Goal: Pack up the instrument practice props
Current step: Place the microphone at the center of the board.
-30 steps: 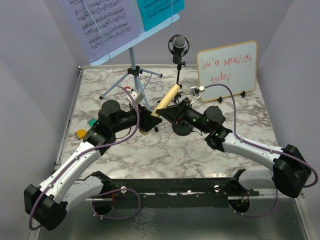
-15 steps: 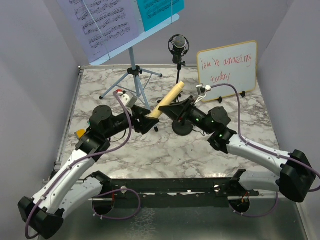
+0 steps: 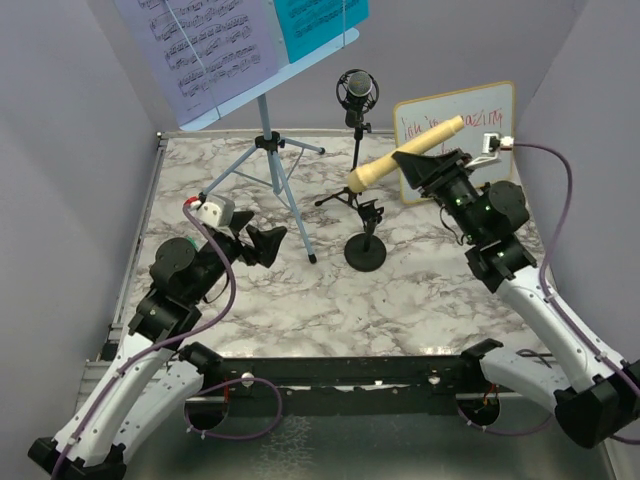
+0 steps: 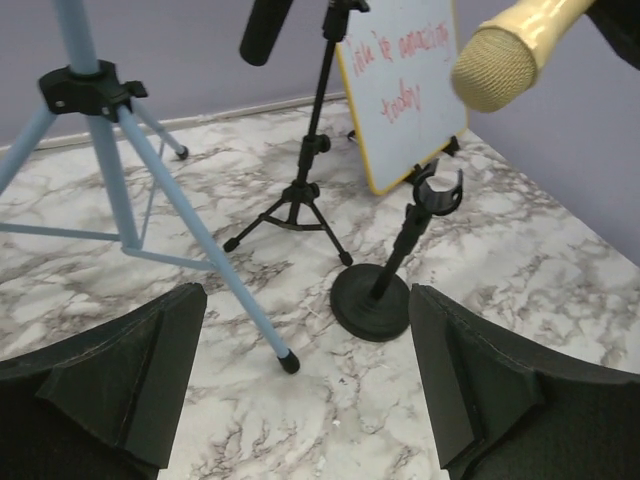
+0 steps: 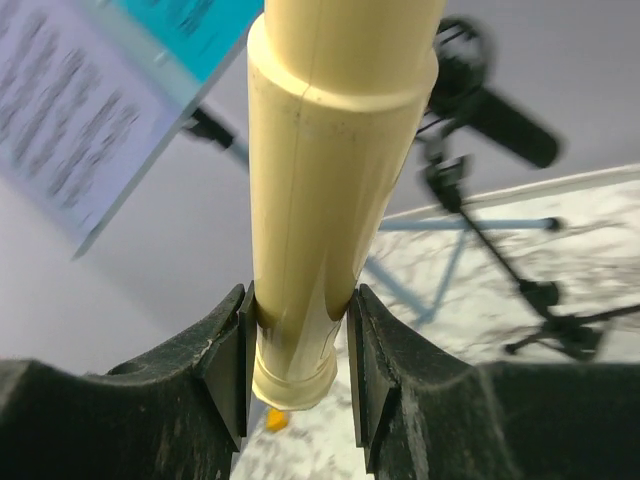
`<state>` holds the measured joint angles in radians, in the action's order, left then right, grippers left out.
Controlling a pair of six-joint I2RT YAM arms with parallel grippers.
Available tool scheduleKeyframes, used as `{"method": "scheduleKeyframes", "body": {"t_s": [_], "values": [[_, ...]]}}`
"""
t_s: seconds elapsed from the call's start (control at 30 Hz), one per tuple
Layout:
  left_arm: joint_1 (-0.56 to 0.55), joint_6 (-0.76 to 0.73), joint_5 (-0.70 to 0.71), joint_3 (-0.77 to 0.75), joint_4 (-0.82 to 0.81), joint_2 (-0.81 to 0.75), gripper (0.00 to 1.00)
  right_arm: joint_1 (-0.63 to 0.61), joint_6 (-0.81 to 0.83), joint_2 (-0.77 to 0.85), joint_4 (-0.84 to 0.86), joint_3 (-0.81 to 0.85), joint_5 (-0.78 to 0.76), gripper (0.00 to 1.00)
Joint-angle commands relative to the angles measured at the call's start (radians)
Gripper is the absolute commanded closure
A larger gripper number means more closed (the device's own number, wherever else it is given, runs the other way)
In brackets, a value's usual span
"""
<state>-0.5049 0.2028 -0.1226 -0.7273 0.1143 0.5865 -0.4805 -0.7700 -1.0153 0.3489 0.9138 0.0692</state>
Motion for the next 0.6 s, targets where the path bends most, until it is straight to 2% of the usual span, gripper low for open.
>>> {"method": "scheduleKeyframes", "body": {"t_s": [0.0,0.13,0.23,0.43,0.57], "values": [[0.006,-0.021,0.181,0.024,0.035,-0.063,0.09,0.194,-0.049,0.049,-0.186,-0.006,-0.009,1.0],[0.008,-0.028,0.244,0.032,0.041,-0.096,0.08,0.421,-0.182,0.055,-0.193,-0.109,0.089,1.0],[0.008,-0.02,0.315,0.028,0.057,-0.108,0.08,0.539,-0.245,0.028,-0.166,-0.197,0.13,1.0],[0.008,-0.025,0.342,0.032,0.059,-0.123,0.07,0.642,-0.264,-0.146,-0.106,-0.275,0.173,1.0],[0.008,-0.029,0.34,0.032,0.061,-0.131,0.06,0.721,-0.237,-0.313,-0.076,-0.256,0.278,1.0]]}}
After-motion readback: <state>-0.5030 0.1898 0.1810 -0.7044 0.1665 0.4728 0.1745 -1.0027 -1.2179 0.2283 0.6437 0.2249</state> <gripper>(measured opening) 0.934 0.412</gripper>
